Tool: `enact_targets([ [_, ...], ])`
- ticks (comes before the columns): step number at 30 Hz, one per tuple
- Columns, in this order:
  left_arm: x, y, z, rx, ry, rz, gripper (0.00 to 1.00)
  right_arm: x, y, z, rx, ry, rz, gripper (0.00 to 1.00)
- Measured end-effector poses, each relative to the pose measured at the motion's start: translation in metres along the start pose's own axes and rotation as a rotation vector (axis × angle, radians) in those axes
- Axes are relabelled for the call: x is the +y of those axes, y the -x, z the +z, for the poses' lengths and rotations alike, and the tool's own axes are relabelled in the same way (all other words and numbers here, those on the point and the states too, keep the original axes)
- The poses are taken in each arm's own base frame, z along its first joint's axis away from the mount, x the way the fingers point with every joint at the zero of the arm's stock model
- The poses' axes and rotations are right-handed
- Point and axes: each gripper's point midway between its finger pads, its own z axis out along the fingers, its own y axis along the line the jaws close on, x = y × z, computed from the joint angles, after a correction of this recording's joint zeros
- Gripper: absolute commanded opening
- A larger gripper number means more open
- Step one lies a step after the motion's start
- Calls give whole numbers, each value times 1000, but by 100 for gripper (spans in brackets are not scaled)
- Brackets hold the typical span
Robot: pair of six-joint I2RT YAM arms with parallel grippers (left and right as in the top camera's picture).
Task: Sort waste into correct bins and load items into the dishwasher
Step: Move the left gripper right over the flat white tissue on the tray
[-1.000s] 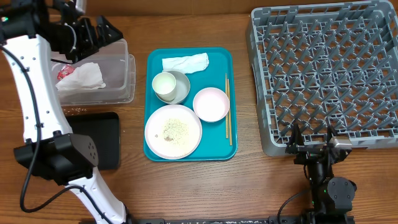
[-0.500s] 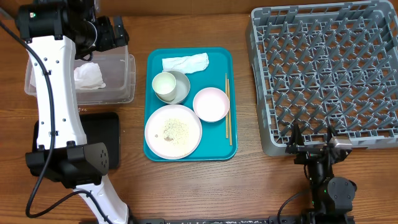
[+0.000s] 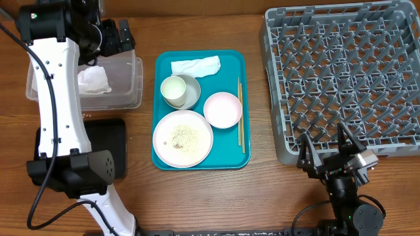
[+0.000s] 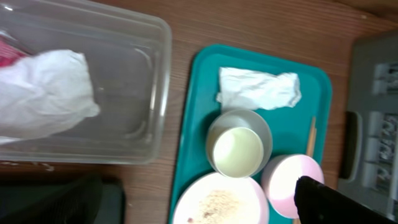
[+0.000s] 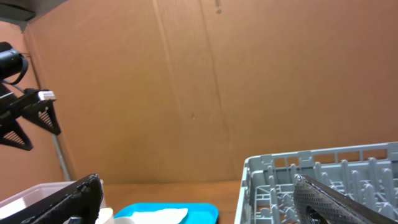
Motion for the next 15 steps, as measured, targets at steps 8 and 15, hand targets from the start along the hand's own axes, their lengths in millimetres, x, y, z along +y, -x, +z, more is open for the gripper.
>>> enact_targets([
  [8,-62,-10,0,37,-242,76,95,-9,-17,-1,67,-43,29,100],
  [15,-127,-15,10,-22,-241,199,100,-24,-35,-4,131,-123,48,100],
])
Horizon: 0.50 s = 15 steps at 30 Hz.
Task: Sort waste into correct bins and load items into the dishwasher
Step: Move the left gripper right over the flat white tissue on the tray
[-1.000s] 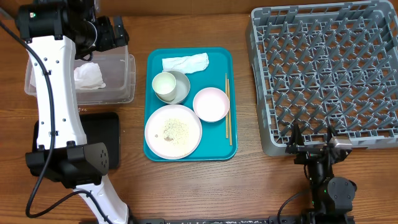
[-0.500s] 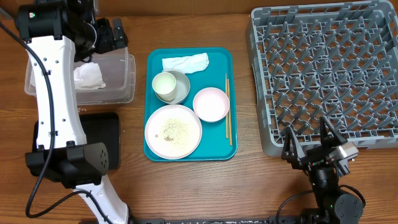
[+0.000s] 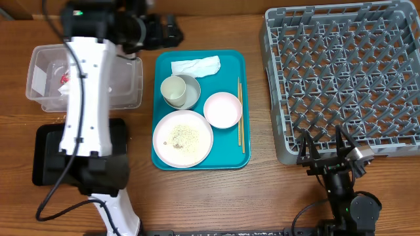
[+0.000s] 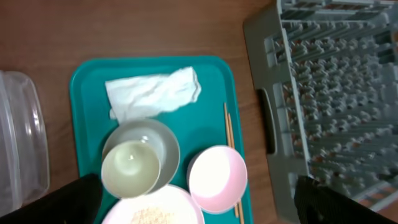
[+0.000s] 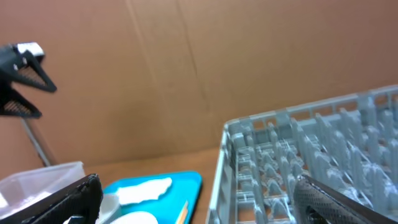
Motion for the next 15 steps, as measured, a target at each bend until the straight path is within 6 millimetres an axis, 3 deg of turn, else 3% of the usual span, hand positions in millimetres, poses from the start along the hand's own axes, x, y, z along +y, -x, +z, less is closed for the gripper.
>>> enact_targets([
  [5,-30,13,12,-88,54,77,100,-14,-38,-3,151,-62,33,100],
  [15,-34,41,15,-205,89,148,100,-16,-38,-3,152,-75,35,100],
])
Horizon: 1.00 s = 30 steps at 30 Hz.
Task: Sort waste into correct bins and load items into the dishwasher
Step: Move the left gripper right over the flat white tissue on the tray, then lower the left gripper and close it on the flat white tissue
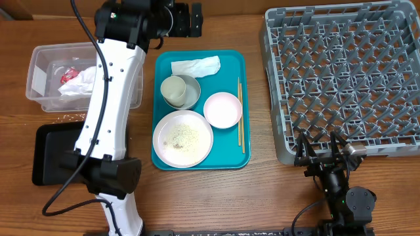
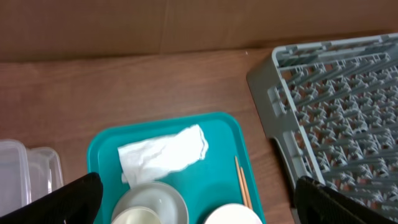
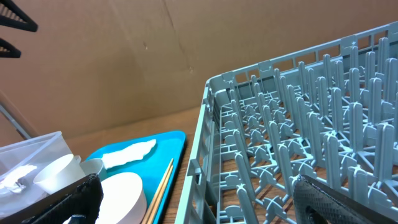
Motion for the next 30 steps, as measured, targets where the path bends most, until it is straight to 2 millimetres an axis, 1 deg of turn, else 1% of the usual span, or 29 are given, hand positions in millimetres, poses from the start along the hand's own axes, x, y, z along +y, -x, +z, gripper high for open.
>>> enact_targets([
  [2,0,4,10,-12,0,10,100,0,0,0,0,0,0,100],
  [4,-1,6,28,-19,-3,25,100,0,0,0,0,-1,0,100],
  [6,-2,3,53,-12,-6,37,100,0,0,0,0,0,0,100],
  [8,0,-4,81,10,-1,42,100,0,0,0,0,-1,0,100],
  [11,14,-26,126,79,33,37,100,0,0,0,0,-1,0,100],
  [14,30,-57,166,168,73,58,100,0,0,0,-1,-2,0,100],
  [18,49,-96,201,276,122,94,100,0,0,0,0,-3,0,100],
  [20,55,-108,211,311,139,101,100,0,0,0,0,-3,0,100],
  [23,60,-117,218,334,152,106,100,0,0,0,-1,-3,0,100],
  [30,62,-130,216,386,151,119,100,0,0,0,-1,-3,0,100],
])
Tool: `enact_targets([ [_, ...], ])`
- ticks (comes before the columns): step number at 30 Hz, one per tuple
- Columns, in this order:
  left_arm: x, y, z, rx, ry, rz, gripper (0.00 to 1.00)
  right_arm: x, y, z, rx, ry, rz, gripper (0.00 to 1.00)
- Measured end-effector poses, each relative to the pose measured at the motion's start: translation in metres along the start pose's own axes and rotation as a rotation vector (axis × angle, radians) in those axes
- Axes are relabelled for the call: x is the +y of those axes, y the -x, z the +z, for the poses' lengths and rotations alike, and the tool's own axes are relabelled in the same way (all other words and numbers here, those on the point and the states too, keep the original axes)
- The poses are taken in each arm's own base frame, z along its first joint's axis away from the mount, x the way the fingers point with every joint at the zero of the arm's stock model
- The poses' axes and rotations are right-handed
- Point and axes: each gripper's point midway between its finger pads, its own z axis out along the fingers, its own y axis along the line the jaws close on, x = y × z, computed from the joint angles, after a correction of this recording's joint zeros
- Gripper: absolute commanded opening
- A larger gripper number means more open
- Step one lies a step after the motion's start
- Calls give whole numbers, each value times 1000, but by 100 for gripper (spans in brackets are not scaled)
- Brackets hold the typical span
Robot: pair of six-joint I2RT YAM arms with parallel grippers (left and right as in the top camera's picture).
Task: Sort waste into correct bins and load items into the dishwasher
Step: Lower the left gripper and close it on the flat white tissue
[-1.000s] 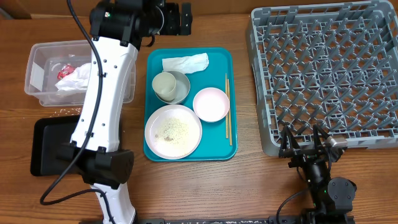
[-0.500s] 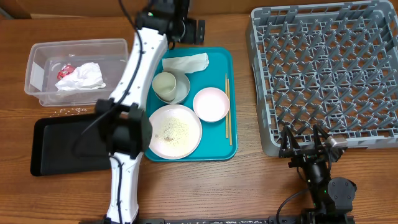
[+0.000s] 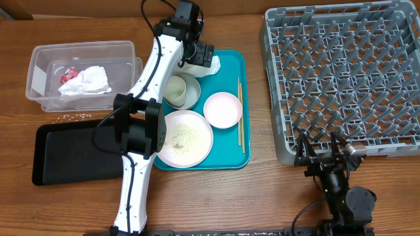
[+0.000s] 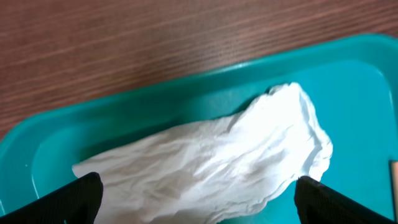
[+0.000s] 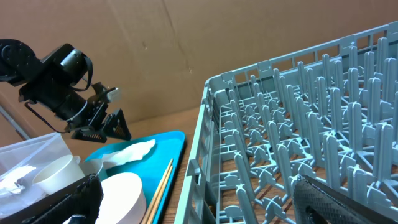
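A crumpled white napkin (image 4: pixel 205 162) lies at the far end of the teal tray (image 3: pixel 230 156). My left gripper (image 3: pixel 200 55) hangs low over the napkin (image 3: pixel 214 64), open, with a fingertip at each end of it (image 4: pixel 198 202). The tray also carries a pale cup in a grey bowl (image 3: pixel 174 90), a pink bowl (image 3: pixel 222 109), a white plate with crumbs (image 3: pixel 184 137) and chopsticks (image 3: pixel 240 115). The grey dish rack (image 3: pixel 341 72) stands at the right. My right gripper (image 3: pixel 326 156) rests open and empty at the rack's near edge (image 5: pixel 205 205).
A clear bin (image 3: pixel 125 82) at the far left holds a crumpled tissue and a red wrapper. A black tray (image 3: pixel 72 154) lies in front of it. A cardboard wall backs the table.
My left gripper was high behind the tray's far edge. Now it is down close over the napkin on the tray, still open. The right arm has not moved.
My left gripper was over the clear bin, where a white tissue lay. Then it stood behind the tray's far left corner, then further right behind the tray. Now it is low over the napkin. The right gripper stayed by the rack, tilting down a little.
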Motion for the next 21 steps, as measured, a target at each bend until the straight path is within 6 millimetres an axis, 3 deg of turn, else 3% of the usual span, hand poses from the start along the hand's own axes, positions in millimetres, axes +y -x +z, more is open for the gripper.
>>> enact_targets([
  [10,2,-24,37,88,3,0,98,0,0,0,0,0,0,100],
  [16,4,-27,41,101,11,14,68,0,0,0,0,0,0,100],
  [21,4,-28,41,104,10,12,21,0,0,0,0,0,0,100],
])
